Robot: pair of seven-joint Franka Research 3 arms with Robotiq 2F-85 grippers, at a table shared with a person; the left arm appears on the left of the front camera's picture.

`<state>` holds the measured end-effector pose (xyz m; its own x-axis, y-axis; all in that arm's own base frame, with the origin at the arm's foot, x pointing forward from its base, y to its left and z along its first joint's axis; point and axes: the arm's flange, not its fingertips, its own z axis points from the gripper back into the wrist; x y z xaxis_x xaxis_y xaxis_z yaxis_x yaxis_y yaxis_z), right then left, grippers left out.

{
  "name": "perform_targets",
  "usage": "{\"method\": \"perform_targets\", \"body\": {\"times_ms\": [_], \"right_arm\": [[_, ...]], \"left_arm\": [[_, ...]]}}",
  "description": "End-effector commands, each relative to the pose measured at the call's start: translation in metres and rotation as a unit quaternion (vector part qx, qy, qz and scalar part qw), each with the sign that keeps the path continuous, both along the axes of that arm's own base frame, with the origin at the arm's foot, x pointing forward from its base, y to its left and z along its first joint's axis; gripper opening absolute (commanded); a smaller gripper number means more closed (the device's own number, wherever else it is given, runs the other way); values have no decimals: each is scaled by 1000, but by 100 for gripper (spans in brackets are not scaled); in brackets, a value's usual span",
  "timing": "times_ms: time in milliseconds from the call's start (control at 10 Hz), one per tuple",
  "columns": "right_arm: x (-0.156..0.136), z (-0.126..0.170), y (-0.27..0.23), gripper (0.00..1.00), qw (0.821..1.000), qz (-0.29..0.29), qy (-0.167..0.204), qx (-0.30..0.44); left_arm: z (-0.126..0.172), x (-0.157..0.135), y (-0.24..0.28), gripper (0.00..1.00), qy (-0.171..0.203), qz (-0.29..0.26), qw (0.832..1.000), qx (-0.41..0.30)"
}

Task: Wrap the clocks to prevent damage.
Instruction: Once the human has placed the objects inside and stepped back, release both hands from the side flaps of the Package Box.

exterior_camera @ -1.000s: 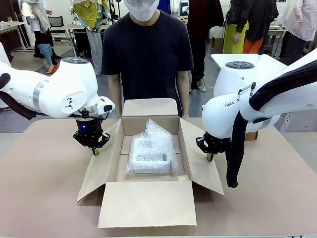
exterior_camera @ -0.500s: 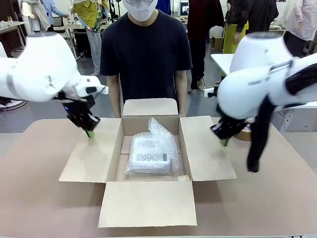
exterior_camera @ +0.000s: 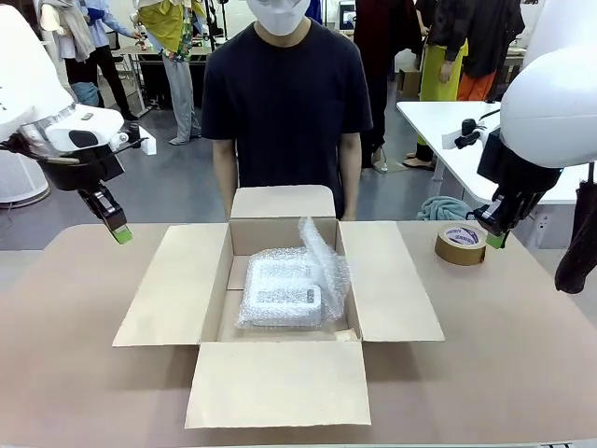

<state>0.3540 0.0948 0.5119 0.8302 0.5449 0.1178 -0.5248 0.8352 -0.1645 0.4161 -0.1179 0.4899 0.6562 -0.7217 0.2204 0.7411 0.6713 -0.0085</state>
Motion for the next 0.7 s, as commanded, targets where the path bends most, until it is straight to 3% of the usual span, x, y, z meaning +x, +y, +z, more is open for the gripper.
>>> {"method": "perform_targets", "body": {"times_ms": [0,100,300,500,600], "right_arm": [[-1,3,-4,1,1000,-2,-3,1],[2,1,-7,1,995,99,-9,11],[4,2,-29,1,973,229,-20,30],[6,-2,-44,1,957,291,-8,12],[9,-2,-50,1,950,311,7,17]], "left_arm": [[-7,6,-16,0,4,15,1000,5],[0,0,0,0,0,0,1000,0],[10,4,22,0,66,-171,982,35],[24,1,45,0,48,-291,955,26],[32,0,54,0,36,-325,944,31]]}}
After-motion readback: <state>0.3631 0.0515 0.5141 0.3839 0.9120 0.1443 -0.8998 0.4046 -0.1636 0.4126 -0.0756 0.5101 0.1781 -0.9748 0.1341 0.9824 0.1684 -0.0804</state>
